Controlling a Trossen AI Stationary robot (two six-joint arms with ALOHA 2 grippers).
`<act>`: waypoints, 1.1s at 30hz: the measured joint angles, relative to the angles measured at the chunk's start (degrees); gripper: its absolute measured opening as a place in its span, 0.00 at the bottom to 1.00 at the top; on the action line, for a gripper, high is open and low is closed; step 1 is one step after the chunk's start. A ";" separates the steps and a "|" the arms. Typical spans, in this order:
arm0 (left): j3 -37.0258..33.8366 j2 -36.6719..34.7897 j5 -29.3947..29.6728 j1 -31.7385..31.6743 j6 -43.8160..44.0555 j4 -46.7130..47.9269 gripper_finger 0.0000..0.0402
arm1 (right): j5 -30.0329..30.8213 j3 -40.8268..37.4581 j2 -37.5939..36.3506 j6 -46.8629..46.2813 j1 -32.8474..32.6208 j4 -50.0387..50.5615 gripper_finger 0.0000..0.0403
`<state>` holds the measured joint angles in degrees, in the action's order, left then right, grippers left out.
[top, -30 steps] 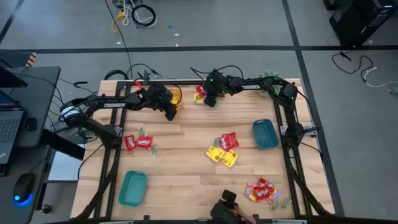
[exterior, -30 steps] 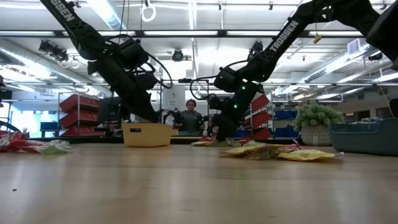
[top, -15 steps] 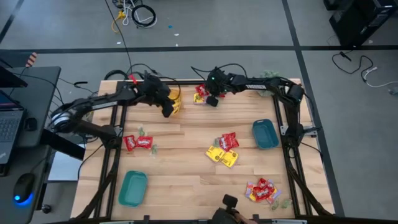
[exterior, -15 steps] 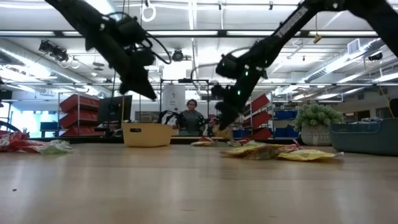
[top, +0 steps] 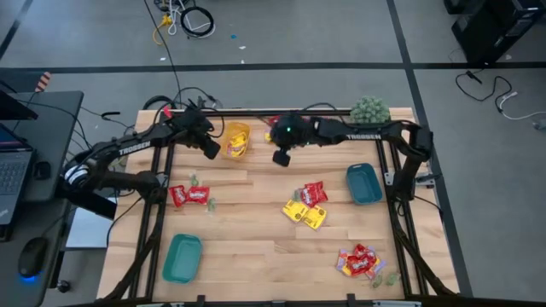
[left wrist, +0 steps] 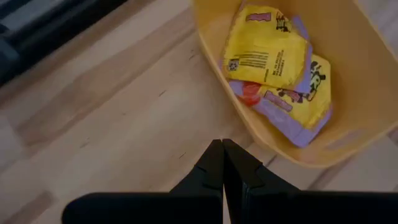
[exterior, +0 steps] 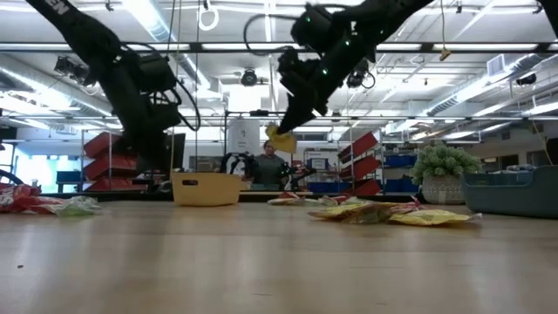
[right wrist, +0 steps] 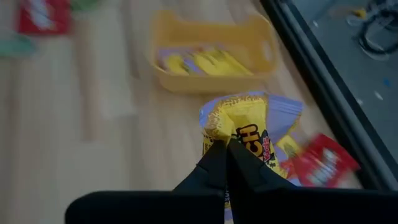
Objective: Sort candy
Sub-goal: Put the yellow packet of candy into the yellow bin
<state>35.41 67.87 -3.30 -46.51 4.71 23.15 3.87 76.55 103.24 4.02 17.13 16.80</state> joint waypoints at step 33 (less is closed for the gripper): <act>-6.42 3.46 -0.78 -3.25 6.23 -16.04 0.00 | 1.14 4.81 3.55 -2.32 -3.49 -7.07 0.00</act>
<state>28.99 71.33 -4.08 -49.76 10.94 7.11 5.01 81.36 106.79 1.69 13.64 9.72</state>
